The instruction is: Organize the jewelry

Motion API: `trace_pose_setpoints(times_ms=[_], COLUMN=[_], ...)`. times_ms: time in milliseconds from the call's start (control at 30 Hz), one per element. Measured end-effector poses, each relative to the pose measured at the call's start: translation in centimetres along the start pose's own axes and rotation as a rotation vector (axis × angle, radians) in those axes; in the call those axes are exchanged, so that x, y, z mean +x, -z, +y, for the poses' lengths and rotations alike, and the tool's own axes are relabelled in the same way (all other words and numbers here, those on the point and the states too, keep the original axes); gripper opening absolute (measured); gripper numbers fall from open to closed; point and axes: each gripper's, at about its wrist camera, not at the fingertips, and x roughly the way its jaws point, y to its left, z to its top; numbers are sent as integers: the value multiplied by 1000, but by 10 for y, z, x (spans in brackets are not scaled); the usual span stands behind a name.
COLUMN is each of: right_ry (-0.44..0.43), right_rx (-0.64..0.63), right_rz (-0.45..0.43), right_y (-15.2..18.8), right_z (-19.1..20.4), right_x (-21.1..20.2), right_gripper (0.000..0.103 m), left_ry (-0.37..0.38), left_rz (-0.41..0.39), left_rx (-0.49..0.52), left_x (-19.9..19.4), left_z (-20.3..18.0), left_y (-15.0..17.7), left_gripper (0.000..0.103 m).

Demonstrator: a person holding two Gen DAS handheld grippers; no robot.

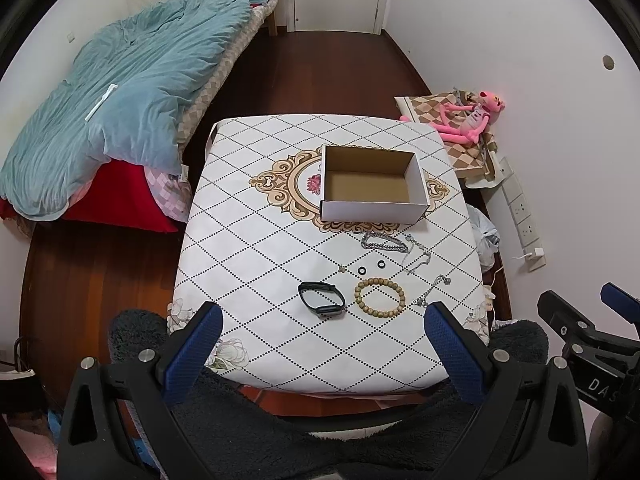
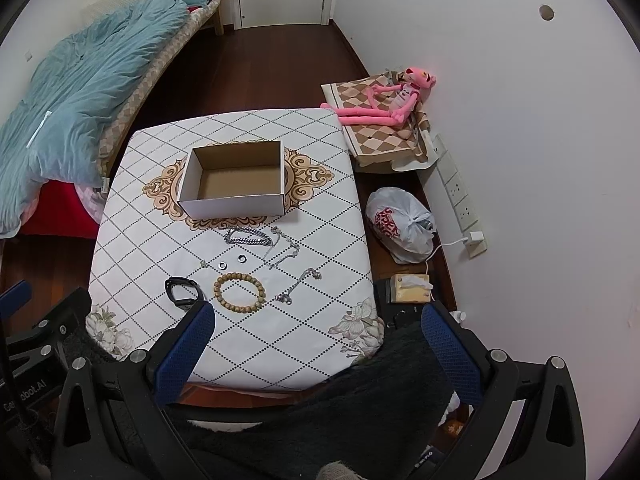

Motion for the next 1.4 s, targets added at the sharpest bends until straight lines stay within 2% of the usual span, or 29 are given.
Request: trace_pose_setpoints(times_ms=[1400], right_ry=[1], right_rx=[7], right_rz=[-29], right_y=[-2], right_z=[-3], right_x=[-11], right_gripper=[103], left_ry=[3], left_rz=[-20], left_rx=[8], left_x=[-9], left_z=[-1], left_y=[1], left_gripper=[103])
